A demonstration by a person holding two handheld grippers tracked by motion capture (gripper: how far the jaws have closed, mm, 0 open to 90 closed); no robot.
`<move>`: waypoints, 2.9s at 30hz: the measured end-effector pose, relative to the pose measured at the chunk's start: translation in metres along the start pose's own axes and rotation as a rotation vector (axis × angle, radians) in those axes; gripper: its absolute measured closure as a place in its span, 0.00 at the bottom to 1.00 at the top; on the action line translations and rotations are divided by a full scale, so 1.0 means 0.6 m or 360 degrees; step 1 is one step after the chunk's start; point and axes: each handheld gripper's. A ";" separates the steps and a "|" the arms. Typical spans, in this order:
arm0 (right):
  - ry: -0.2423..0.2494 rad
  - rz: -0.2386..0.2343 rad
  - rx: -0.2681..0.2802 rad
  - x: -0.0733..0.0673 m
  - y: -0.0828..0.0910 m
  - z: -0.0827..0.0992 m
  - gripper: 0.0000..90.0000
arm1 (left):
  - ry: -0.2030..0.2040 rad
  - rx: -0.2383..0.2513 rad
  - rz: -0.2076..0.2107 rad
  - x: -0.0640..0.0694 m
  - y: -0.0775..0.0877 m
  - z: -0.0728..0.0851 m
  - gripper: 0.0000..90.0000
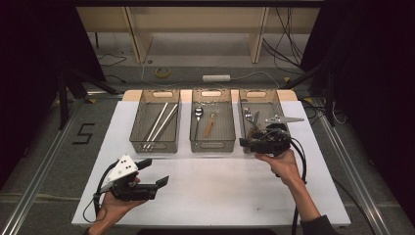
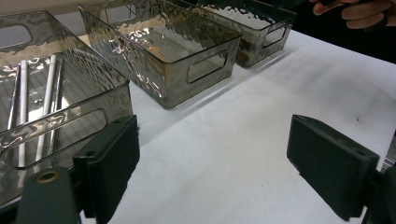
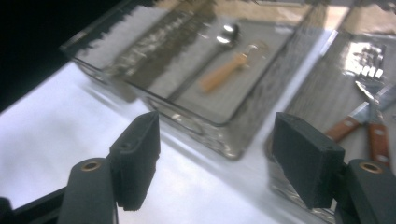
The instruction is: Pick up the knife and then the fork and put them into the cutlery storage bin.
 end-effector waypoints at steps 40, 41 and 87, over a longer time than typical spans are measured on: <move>0.0156 -0.0102 0.0250 -0.061 0.029 0.102 0.32 | 0.0053 0.0020 0.0051 -0.004 0.002 0.000 0.18; 0.0163 -0.0101 0.0253 -0.062 0.029 0.104 0.32 | 0.0065 0.0024 0.0054 -0.004 0.002 0.000 0.18; 0.0188 0.0001 0.0269 -0.057 0.072 0.167 0.28 | 0.0092 0.0045 0.0102 -0.006 0.006 0.002 0.18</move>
Point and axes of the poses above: each handheld gripper's, and its own axes: y roughly backward along the jaws, z roughly out of its underside, x roughly to its right, and after that the axes turned 7 degrees about -x, right-handed
